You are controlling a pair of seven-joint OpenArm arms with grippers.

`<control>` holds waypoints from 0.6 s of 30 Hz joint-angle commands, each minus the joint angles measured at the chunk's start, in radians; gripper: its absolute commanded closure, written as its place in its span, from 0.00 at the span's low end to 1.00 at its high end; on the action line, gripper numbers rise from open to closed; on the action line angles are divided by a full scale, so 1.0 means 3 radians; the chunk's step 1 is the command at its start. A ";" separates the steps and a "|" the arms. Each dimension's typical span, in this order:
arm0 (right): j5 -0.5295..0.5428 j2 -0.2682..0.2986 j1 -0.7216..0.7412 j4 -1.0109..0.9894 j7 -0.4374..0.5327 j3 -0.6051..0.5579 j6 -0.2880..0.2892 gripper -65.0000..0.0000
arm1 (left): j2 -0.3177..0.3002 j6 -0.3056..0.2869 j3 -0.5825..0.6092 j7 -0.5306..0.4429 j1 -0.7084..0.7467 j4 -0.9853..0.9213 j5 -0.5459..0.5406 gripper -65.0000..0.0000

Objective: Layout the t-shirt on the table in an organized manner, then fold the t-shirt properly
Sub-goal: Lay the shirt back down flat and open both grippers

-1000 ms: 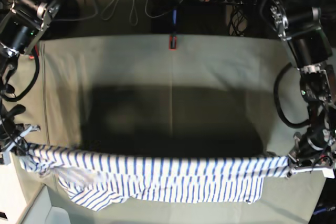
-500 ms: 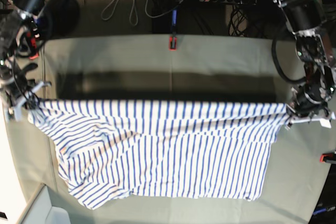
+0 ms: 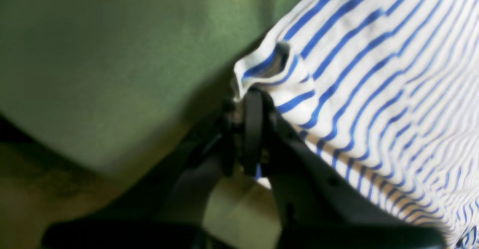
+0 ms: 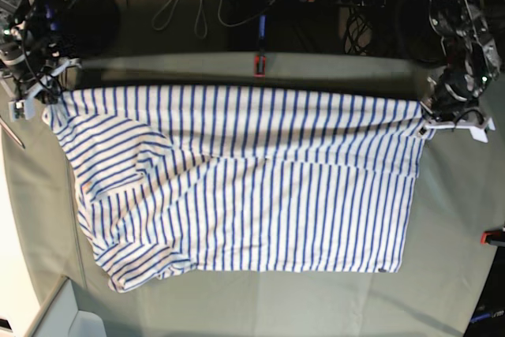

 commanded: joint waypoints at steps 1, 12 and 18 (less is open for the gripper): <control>0.0063 0.0047 -0.0041 0.0072 0.0056 0.0022 -0.0015 1.00 | -0.0037 0.0008 -0.0017 -0.0046 0.0054 0.0167 0.0016 1.00; 0.0186 0.0088 -0.0297 0.0052 0.0337 0.0099 -0.0015 1.00 | 0.0193 0.0008 -0.0390 -0.0021 0.0463 0.0586 0.0036 1.00; 0.0186 0.0001 -0.0358 0.0052 0.0337 0.0099 -0.0015 1.00 | 0.0193 0.0008 -0.0365 -0.0011 0.0473 0.0591 0.0057 1.00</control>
